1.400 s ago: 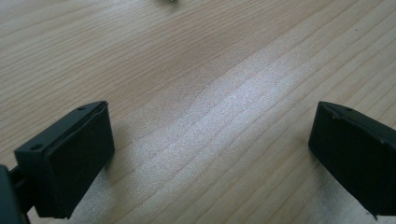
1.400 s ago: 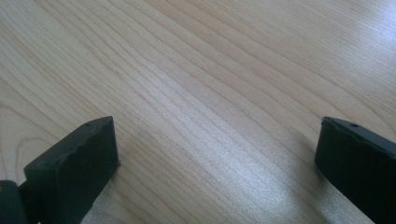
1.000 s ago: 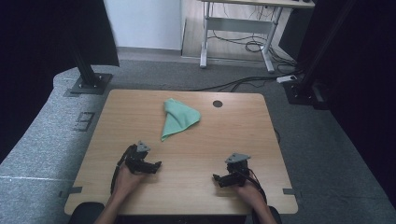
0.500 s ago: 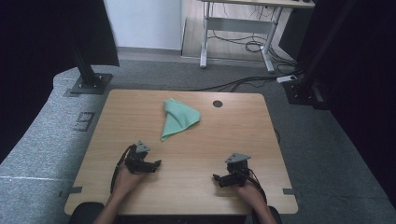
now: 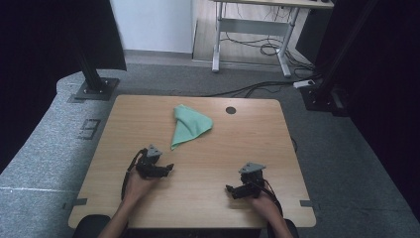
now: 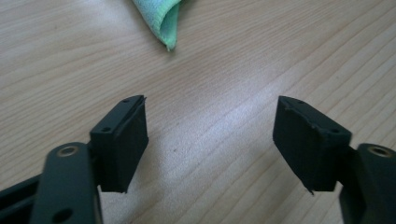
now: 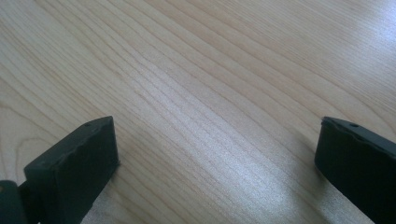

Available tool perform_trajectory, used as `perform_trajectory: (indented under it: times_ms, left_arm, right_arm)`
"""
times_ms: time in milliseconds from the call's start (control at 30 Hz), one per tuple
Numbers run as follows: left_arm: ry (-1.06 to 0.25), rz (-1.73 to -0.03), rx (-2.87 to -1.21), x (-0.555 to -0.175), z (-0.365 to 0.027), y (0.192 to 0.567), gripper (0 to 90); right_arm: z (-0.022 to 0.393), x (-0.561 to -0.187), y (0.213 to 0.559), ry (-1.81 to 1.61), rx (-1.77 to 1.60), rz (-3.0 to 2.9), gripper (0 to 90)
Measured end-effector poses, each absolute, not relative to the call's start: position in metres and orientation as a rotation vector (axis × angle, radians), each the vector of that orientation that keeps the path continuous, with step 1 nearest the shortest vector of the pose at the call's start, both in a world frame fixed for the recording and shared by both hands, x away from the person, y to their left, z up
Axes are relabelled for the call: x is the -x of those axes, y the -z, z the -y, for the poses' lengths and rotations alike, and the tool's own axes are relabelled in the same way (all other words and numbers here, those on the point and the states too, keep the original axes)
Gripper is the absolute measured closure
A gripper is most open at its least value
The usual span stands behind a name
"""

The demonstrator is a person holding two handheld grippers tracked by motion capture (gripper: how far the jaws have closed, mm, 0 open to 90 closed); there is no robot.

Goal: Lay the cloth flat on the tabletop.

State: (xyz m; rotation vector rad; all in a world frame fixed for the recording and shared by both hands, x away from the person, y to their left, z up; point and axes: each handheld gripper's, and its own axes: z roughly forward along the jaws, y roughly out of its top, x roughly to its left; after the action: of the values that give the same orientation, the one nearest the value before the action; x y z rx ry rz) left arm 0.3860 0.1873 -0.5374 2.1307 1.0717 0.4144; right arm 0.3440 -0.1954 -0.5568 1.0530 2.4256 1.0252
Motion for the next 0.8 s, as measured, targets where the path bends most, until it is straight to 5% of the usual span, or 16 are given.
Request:
perform_trajectory:
  times_ms: [800]
  left_arm:
    - [-0.440,-1.058,-2.100,-0.432,-0.172,0.523,55.6]
  right_arm:
    - [0.195,-0.344,0.557,-1.025,-1.053,-2.426,0.0]
